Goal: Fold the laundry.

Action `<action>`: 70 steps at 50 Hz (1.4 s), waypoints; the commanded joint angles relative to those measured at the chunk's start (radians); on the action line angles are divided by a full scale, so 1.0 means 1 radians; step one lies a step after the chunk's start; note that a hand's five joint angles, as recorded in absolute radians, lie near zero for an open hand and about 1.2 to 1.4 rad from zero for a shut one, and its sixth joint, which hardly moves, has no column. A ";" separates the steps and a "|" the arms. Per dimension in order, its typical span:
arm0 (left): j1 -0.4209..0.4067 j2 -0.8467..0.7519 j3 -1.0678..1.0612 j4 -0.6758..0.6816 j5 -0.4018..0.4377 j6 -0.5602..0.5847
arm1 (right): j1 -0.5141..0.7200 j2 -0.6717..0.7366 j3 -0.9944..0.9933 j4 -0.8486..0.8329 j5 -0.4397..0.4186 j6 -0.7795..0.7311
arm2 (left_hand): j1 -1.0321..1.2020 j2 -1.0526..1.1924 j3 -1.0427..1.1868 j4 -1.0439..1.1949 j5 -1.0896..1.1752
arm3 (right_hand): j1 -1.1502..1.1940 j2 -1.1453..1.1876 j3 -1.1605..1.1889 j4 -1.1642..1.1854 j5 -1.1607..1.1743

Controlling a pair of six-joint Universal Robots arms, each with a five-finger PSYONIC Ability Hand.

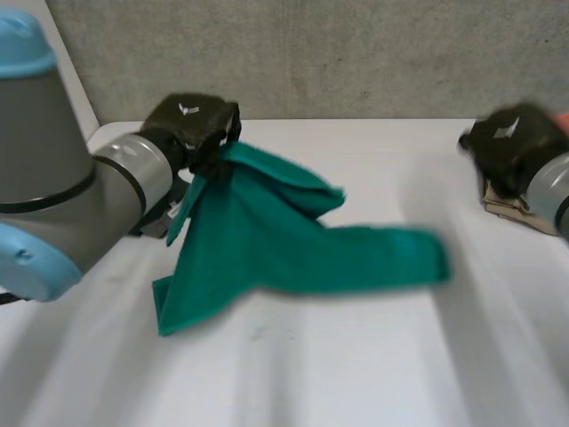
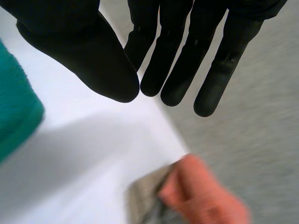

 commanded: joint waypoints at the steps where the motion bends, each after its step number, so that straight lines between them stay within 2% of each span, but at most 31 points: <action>1: 0.015 -0.112 0.042 0.005 -0.004 0.001 | 0.062 0.095 0.130 0.200 0.002 -0.188 | 0.287 0.201 0.209 0.199 0.232 | 0.252 0.216 0.205 0.200 0.198; 4: 0.006 -0.112 0.040 0.003 -0.004 0.001 | 0.067 0.095 0.118 0.227 -0.006 -0.216 | 0.287 0.201 0.209 0.199 0.232 | 0.252 0.216 0.205 0.200 0.198; 7: -0.006 -0.102 0.034 0.002 -0.004 -0.001 | 0.068 0.095 0.064 0.135 -0.027 -0.144 | 0.287 0.201 0.209 0.199 0.232 | -0.836 -0.872 -0.883 -0.888 -0.890; 8: -0.011 -0.096 0.033 0.000 -0.004 -0.004 | 0.070 0.095 0.038 0.079 -0.038 -0.086 | 0.287 0.201 0.209 0.199 0.232 | -0.970 -1.006 -1.017 -1.022 -1.024; 11: -0.028 -0.037 0.023 -0.020 -0.004 -0.004 | 0.070 0.099 -0.016 0.012 -0.068 0.003 | 0.287 0.201 0.209 0.199 0.232 | -0.970 -1.006 -1.017 -1.022 -1.024; 14: -0.040 0.022 -0.006 -0.037 0.001 0.001 | 0.061 0.148 -0.106 -0.026 -0.179 0.101 | 0.287 0.201 0.209 0.199 0.232 | -0.970 -1.006 -1.017 -1.022 -1.024; 15: -0.043 0.034 -0.015 -0.037 0.002 0.002 | 0.055 0.171 -0.132 -0.028 -0.220 0.123 | 0.287 0.201 0.209 0.199 0.232 | -0.970 -1.006 -1.017 -1.022 -1.024; 16: -0.048 0.046 -0.021 -0.038 0.007 0.004 | 0.044 0.225 -0.190 -0.031 -0.308 0.173 | 0.287 0.201 0.209 0.199 0.232 | -0.970 -1.006 -1.017 -1.022 -1.024; 19: -0.065 0.105 -0.049 -0.040 0.013 0.004 | 0.036 0.318 -0.287 -0.034 -0.433 0.256 | 0.287 0.201 0.209 0.199 0.232 | -0.970 -1.006 -1.017 -1.022 -1.024; 20: -0.069 0.118 -0.053 -0.041 0.015 0.004 | 0.036 0.386 -0.346 -0.028 -0.510 0.313 | 0.287 0.201 0.209 0.199 0.232 | -0.970 -1.006 -1.017 -1.022 -1.024; 24: -0.082 0.158 -0.079 -0.038 0.013 0.010 | 0.050 0.542 -0.462 -0.031 -0.668 0.417 | 0.287 0.201 0.209 0.199 0.232 | -0.970 -1.006 -1.017 -1.022 -1.024; 28: -0.083 0.175 -0.095 -0.038 0.013 0.024 | 0.073 0.659 -0.534 -0.031 -0.745 0.485 | 0.287 0.201 0.209 0.199 0.232 | -0.970 -1.006 -1.017 -1.022 -1.024; 33: -0.085 0.175 -0.101 -0.040 0.013 0.051 | 0.131 0.740 -0.568 -0.026 -0.779 0.528 | 0.287 0.201 0.209 0.199 0.232 | -0.970 -1.006 -1.017 -1.022 -1.024; 34: -0.086 0.175 -0.101 -0.040 0.013 0.056 | 0.137 0.747 -0.569 -0.028 -0.785 0.534 | 0.287 0.201 0.209 0.199 0.232 | -0.858 -0.894 -0.905 -0.910 -0.912; 35: -0.088 0.175 -0.101 -0.040 0.013 0.061 | 0.140 0.748 -0.574 -0.028 -0.791 0.552 | 0.287 0.201 0.209 0.199 0.232 | -0.499 -0.535 -0.547 -0.551 -0.553; 38: -0.088 0.172 -0.101 -0.040 0.010 0.081 | 0.139 0.731 -0.574 -0.035 -0.783 0.589 | 0.287 0.201 0.209 0.199 0.232 | 0.250 0.214 0.202 0.198 0.195; 42: -0.074 0.172 -0.102 -0.041 0.001 0.093 | 0.110 0.647 -0.571 -0.045 -0.744 0.615 | 0.287 0.201 0.209 0.199 0.232 | 0.252 0.216 0.205 0.200 0.198; 45: -0.051 0.175 -0.113 -0.044 0.001 0.093 | 0.050 0.552 -0.522 -0.069 -0.655 0.544 | 0.287 0.201 0.209 0.199 0.232 | 0.252 0.216 0.205 0.200 0.198; 51: -0.019 0.183 -0.157 -0.044 0.008 0.093 | -0.024 0.287 -0.274 -0.065 -0.454 0.263 | 0.285 0.199 0.207 0.197 0.229 | 0.252 0.216 0.205 0.200 0.198; 55: -0.011 0.177 -0.228 -0.041 0.012 0.091 | -0.024 0.181 -0.139 -0.033 -0.374 0.128 | 0.241 0.155 0.163 0.153 0.185 | 0.252 0.216 0.205 0.200 0.198; 62: 0.020 0.131 -0.305 -0.029 0.013 0.093 | -0.018 0.052 0.038 0.087 -0.264 0.001 | 0.191 0.105 0.113 0.103 0.135 | 0.252 0.216 0.205 0.200 0.198; 70: 0.023 -0.009 -0.306 -0.002 0.013 0.093 | -0.005 0.079 0.110 0.133 -0.176 -0.145 | 0.287 0.201 0.209 0.199 0.232 | 0.252 0.216 0.205 0.200 0.198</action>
